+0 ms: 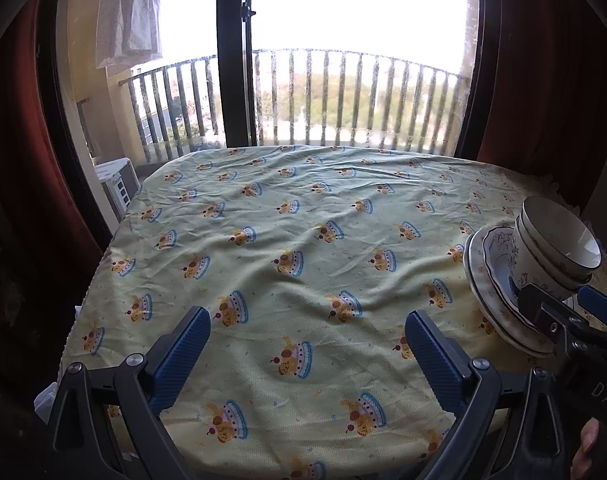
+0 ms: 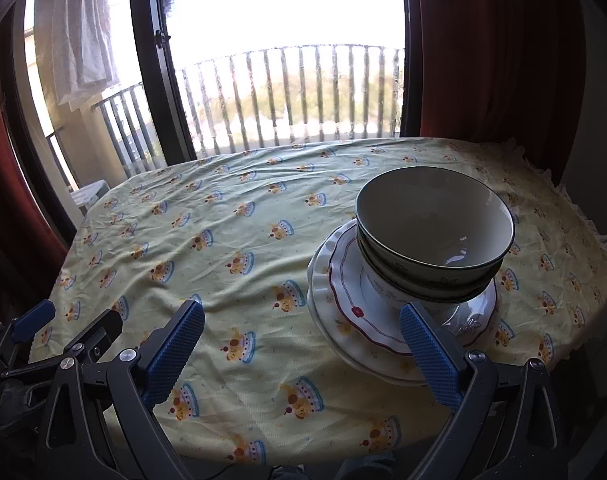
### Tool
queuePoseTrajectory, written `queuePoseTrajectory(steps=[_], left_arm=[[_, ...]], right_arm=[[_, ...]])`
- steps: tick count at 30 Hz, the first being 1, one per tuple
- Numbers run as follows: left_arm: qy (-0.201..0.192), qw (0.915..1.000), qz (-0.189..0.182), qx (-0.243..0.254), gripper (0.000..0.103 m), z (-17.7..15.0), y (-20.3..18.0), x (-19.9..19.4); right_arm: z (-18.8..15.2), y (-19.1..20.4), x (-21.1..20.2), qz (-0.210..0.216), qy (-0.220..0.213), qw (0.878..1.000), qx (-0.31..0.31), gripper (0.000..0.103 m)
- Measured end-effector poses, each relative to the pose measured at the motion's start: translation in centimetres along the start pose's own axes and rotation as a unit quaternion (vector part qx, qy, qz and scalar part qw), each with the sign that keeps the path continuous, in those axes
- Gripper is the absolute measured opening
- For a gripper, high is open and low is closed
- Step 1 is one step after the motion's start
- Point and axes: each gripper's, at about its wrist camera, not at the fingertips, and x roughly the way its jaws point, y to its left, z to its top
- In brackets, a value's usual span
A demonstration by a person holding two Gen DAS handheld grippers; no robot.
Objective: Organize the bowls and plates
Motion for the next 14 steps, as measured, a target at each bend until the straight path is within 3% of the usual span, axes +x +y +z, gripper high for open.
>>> queuePoseTrajectory(steps=[14], left_arm=[[0.003, 1.0, 0.004, -0.009, 0.1, -0.19, 0.78, -0.04]], right_arm=[[-0.33, 0.66, 0.45, 0.001, 0.017, 1.0, -0.007, 0.1]])
